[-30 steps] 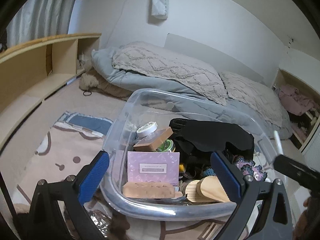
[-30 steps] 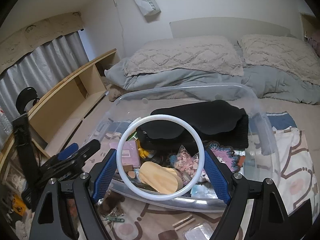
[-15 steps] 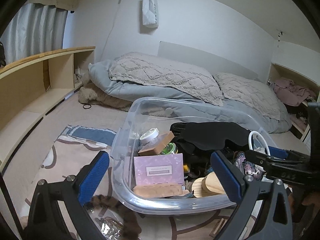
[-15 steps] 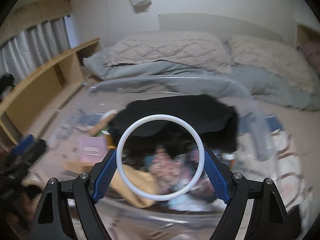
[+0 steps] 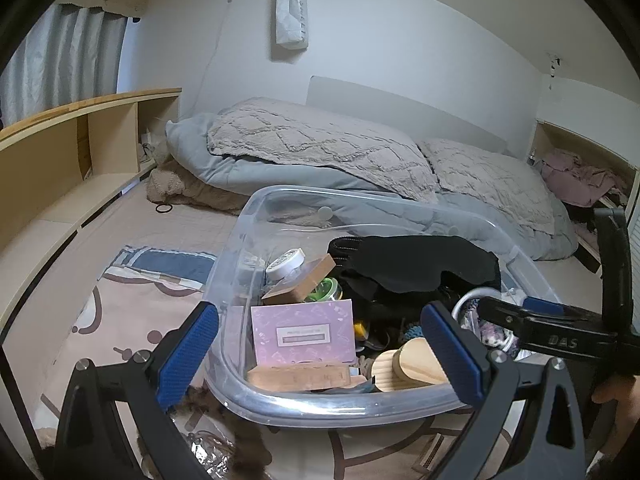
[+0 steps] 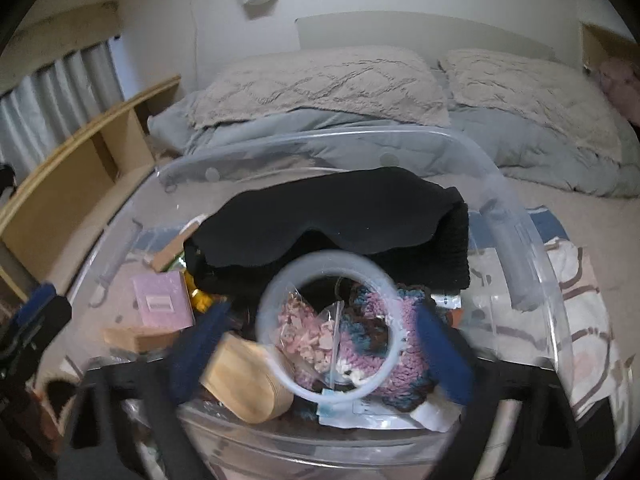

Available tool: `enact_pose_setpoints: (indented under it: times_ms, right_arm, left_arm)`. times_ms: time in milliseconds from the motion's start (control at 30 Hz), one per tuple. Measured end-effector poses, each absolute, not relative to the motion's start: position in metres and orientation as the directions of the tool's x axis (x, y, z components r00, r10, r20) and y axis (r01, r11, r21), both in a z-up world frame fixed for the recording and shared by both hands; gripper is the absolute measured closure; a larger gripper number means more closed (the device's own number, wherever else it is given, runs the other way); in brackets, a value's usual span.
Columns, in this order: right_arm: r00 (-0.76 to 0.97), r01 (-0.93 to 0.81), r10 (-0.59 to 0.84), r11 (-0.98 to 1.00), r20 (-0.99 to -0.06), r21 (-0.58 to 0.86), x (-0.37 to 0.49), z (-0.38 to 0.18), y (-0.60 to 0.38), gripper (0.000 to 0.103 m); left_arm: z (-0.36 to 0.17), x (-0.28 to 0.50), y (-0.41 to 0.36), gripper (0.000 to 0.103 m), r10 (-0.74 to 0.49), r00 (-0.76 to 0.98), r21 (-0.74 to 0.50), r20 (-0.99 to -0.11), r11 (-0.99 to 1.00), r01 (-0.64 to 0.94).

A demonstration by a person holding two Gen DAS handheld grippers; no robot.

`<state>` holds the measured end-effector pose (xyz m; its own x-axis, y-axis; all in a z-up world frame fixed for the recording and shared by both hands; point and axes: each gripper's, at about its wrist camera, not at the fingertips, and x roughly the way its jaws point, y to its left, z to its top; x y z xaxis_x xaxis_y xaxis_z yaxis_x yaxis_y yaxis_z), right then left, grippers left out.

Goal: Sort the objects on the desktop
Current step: 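Lower the white ring into the box and open the right tool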

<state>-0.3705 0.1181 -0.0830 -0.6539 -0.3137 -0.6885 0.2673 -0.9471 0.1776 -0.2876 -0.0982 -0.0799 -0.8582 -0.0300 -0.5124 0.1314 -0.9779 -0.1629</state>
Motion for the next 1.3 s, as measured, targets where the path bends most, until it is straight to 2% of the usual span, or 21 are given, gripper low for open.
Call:
enact_pose_setpoints:
  times_ms: [433, 533, 733, 1067, 1200, 1300]
  right_arm:
    - [-0.660, 0.212, -0.293, -0.956, -0.692, 0.203, -0.373, -0.078, 0.131, 0.000]
    - [-0.665, 0.202, -0.234, -0.971, -0.709, 0.130, -0.374, -0.079, 0.131, 0.000]
    - [-0.623, 0.262, -0.078, -0.958, -0.778, -0.113, -0.375, -0.089, 0.117, 0.000]
    - [-0.576, 0.230, -0.072, -0.970, -0.814, -0.077, -0.382, -0.089, 0.126, 0.000]
    - [-0.564, 0.226, -0.182, -0.972, -0.806, 0.061, -0.379, -0.078, 0.125, 0.000]
    - [-0.549, 0.224, -0.209, -0.970, -0.809, 0.098, -0.380, -0.078, 0.118, 0.000]
  left_arm:
    - [-0.079, -0.287, -0.097, 0.001, -0.025, -0.857, -0.177, -0.515, -0.975, 0.136]
    - [-0.078, -0.287, -0.095, 0.001, -0.024, -0.858, -0.175, -0.513, -0.976, 0.132]
    - [-0.080, -0.288, -0.092, 0.001, -0.018, -0.855, -0.175, -0.518, -0.977, 0.126]
    - [-0.080, -0.289, -0.088, 0.001, -0.014, -0.856, -0.169, -0.517, -0.979, 0.118]
    - [-0.081, -0.289, -0.089, 0.001, -0.010, -0.856, -0.180, -0.517, -0.976, 0.120]
    - [-0.081, -0.289, -0.090, 0.001, -0.011, -0.856, -0.179, -0.517, -0.977, 0.120]
